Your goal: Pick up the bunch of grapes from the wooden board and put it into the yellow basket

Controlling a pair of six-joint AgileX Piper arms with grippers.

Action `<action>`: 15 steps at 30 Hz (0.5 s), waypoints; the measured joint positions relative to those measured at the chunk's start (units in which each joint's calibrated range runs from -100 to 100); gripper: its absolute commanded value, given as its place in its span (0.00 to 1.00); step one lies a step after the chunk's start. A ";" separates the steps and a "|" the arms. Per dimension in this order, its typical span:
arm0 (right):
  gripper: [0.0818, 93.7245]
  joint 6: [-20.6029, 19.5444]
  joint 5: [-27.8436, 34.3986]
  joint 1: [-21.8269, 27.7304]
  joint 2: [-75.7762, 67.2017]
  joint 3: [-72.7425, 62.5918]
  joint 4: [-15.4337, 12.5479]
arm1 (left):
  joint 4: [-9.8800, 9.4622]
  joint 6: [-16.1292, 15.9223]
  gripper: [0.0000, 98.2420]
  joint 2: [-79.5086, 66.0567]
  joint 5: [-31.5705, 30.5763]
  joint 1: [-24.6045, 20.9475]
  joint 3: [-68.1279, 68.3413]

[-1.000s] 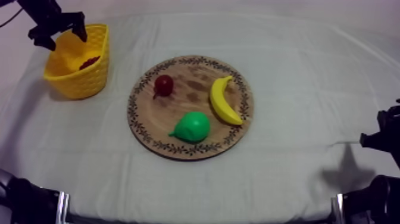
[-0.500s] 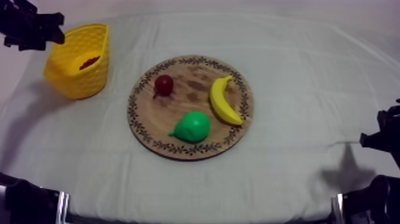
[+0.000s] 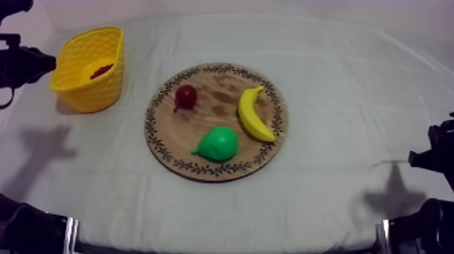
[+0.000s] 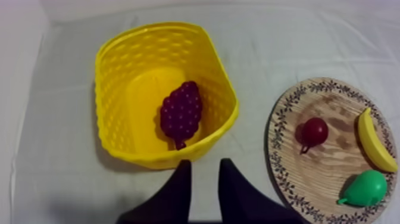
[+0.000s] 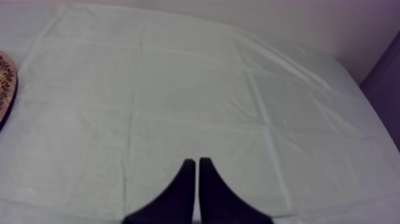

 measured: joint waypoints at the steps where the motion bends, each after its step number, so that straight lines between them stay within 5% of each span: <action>1: 0.00 0.00 0.00 0.00 0.00 0.00 0.00 | 0.00 -0.33 0.08 -2.00 -0.95 0.00 1.71; 9: 0.00 0.00 0.00 0.00 0.00 0.00 0.00 | -3.12 1.12 0.01 -18.08 -5.20 -0.10 14.82; 15: 0.00 0.00 0.00 0.00 0.00 0.00 0.00 | -5.93 3.15 0.00 -29.98 -1.67 -0.81 21.99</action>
